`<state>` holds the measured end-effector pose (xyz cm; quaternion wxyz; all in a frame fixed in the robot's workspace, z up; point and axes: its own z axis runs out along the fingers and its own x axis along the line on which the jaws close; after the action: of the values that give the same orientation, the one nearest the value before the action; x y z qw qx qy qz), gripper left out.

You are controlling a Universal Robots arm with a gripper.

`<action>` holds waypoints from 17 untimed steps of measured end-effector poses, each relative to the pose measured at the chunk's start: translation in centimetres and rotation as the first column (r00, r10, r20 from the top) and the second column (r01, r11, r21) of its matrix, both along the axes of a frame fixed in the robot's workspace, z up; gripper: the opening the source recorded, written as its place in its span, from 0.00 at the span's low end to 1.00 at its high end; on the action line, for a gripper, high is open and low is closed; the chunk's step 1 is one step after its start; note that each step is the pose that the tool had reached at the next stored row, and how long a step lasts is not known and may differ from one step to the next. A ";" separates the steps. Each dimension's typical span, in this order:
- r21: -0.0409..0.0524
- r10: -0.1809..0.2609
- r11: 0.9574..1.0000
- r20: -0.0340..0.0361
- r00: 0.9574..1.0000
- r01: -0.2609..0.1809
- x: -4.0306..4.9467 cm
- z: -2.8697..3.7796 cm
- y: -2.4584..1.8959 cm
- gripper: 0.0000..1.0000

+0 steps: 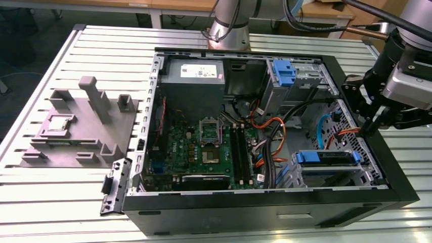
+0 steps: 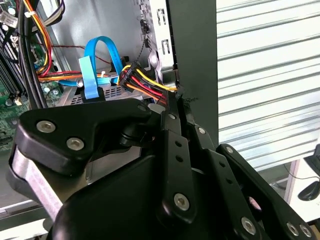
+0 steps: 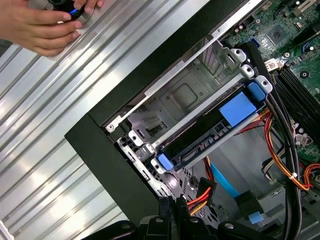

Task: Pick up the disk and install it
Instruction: 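Insert the first disk wire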

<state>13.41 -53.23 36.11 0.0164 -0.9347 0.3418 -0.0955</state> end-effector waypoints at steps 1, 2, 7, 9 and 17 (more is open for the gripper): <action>0.000 0.000 1.000 0.000 1.000 0.000 0.00 0.00 0.00 0.17; 0.000 0.000 1.000 0.000 1.000 0.000 0.00 0.00 0.00 0.17; 0.000 -0.001 1.000 0.000 1.000 0.001 0.00 0.00 0.00 0.17; 0.000 -0.001 1.000 0.000 1.000 0.001 0.00 0.00 0.00 0.17; 0.000 -0.100 0.995 0.000 0.995 0.100 -0.17 -0.06 0.00 0.17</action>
<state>13.24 -53.23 36.06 0.0116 -0.9164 0.3883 -0.0963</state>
